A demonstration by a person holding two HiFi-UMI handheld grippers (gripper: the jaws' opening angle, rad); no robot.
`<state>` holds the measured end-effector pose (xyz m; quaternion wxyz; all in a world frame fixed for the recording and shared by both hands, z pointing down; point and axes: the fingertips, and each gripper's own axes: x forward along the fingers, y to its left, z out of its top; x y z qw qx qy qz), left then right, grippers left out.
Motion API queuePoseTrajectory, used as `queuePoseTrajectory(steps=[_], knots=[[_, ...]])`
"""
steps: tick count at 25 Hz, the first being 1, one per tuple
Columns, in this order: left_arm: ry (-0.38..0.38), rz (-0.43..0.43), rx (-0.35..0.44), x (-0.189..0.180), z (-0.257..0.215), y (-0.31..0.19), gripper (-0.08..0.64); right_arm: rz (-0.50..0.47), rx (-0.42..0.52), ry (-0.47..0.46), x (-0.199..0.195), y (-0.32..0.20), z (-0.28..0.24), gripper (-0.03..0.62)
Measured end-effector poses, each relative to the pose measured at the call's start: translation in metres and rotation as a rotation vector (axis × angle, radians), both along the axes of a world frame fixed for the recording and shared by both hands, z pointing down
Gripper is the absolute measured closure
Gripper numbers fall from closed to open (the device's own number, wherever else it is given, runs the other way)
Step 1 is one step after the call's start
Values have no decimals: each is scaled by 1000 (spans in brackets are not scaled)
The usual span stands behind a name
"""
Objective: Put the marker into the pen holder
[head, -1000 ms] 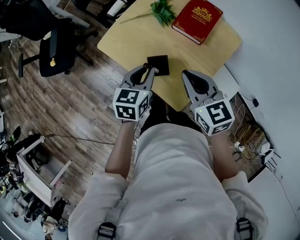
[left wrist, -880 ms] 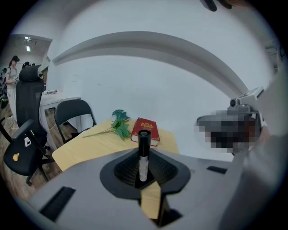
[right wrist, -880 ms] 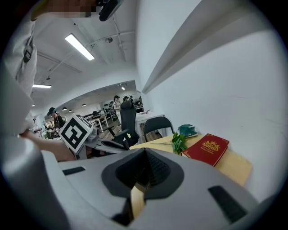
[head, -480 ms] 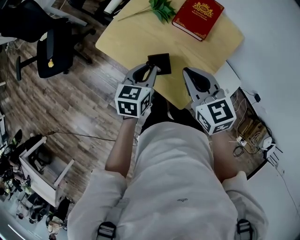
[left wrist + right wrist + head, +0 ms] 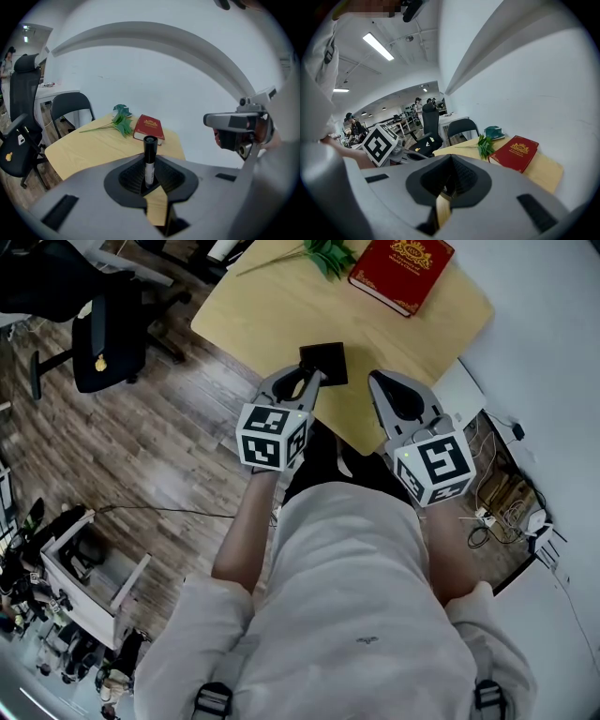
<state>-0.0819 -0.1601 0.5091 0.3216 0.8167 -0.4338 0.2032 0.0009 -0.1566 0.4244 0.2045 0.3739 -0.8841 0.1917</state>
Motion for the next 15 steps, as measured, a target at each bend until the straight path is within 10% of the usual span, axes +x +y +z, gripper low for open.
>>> queuePoseTrajectory(steps=[15], knots=[[-3,31,-24,6,20,0,500,-10,-23,8,-9,4,11,592]])
